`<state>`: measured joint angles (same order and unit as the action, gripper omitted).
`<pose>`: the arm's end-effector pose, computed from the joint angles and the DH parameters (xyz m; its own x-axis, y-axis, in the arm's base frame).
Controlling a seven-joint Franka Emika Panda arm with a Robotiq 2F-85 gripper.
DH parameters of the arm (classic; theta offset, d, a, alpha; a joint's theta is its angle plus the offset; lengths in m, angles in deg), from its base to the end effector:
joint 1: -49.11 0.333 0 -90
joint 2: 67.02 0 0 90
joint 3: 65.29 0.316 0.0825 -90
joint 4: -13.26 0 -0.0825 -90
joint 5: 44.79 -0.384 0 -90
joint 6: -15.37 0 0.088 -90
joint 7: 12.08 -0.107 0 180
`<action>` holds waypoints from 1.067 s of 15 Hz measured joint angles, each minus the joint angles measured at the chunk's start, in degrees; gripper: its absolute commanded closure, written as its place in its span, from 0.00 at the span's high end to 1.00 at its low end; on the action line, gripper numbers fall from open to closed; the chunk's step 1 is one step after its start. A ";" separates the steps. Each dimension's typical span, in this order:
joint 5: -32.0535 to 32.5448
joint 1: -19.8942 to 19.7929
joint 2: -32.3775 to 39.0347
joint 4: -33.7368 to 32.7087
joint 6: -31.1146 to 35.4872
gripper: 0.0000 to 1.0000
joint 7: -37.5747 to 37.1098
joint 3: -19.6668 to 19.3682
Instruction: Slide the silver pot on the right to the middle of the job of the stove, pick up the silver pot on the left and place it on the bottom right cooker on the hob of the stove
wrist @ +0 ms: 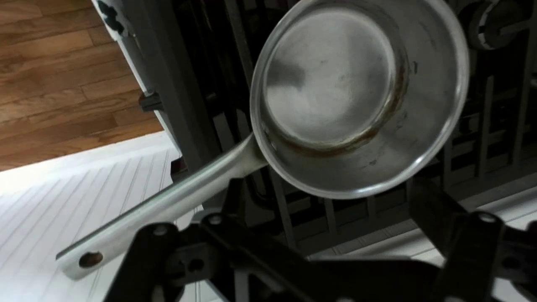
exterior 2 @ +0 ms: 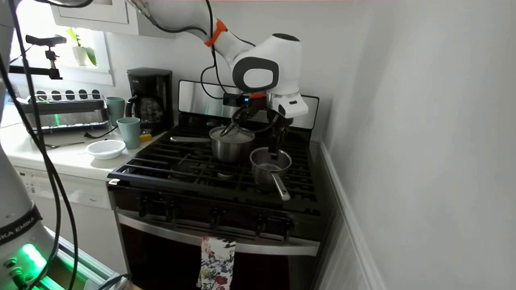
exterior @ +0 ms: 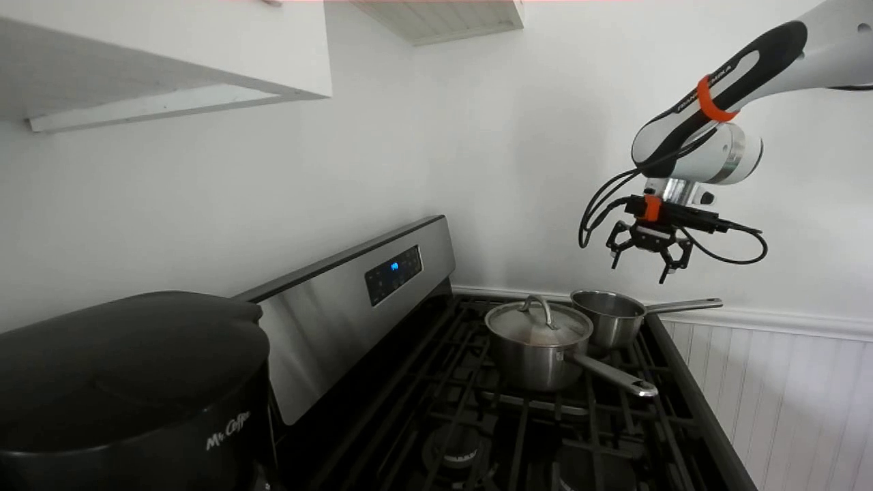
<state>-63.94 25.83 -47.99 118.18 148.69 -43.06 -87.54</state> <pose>0.4721 -0.4461 0.3823 0.0514 -0.9960 0.0734 -0.9714 -0.0669 -0.2278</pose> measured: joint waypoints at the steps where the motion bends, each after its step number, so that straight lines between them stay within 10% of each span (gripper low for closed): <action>1: 2.15 0.17 -1.14 0.03 -0.33 1.00 1.47 -0.16; 16: 20.80 5.33 -19.23 5.21 -6.52 1.00 21.95 3.11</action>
<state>-43.14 31.16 -67.22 123.40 142.17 -21.11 -84.42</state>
